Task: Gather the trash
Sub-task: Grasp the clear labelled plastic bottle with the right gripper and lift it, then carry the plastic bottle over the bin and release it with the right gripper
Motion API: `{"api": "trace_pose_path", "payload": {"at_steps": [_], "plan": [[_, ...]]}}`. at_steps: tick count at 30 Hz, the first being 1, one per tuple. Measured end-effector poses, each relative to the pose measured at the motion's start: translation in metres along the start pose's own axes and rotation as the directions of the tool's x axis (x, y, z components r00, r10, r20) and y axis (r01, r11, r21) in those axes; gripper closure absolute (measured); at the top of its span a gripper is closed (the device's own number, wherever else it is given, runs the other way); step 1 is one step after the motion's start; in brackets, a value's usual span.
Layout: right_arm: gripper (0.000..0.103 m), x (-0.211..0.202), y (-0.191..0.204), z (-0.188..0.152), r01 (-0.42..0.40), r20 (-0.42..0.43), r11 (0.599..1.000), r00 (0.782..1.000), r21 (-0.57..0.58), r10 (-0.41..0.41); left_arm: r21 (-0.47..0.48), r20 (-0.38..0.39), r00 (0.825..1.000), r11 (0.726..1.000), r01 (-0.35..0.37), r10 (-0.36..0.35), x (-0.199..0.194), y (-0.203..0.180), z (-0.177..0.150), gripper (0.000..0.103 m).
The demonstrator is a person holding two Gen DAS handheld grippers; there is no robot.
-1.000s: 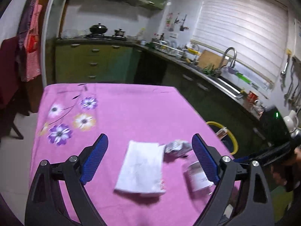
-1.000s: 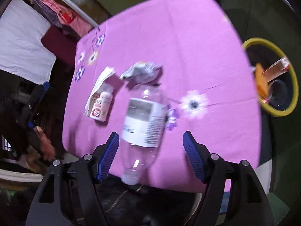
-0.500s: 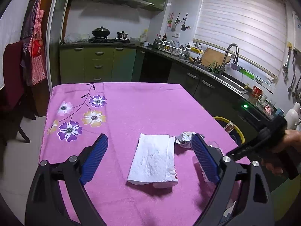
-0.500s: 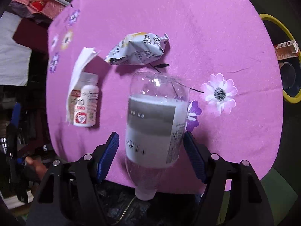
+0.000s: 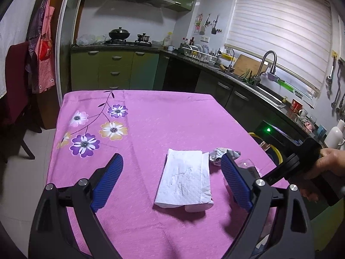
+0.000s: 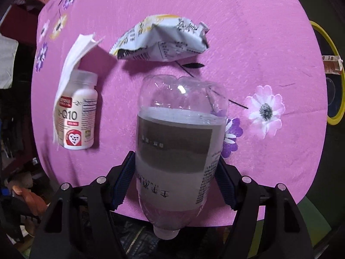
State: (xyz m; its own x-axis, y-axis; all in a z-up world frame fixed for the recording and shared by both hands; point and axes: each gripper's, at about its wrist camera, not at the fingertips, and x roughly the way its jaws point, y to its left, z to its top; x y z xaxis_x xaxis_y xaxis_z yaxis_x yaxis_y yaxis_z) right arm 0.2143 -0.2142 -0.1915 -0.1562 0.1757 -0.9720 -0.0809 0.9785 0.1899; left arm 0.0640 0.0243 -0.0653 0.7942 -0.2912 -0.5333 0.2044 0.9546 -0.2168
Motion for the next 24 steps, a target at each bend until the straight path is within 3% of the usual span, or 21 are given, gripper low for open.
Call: {"api": "trace_pose_path", "payload": {"at_steps": [11,24], "plan": [[0.038,-0.002,0.000,-0.014,0.003,0.010,0.998,1.000,-0.061,-0.002,-0.004,-0.013,1.000,1.000,0.003,-0.003,0.002,0.001,-0.001,0.016],[0.038,-0.048,-0.052,-0.055,-0.123,0.168,0.992,0.978,-0.019,0.124,0.004,-0.038,0.999,1.000,-0.003,0.003,0.008,-0.003,-0.002,0.015]]}}
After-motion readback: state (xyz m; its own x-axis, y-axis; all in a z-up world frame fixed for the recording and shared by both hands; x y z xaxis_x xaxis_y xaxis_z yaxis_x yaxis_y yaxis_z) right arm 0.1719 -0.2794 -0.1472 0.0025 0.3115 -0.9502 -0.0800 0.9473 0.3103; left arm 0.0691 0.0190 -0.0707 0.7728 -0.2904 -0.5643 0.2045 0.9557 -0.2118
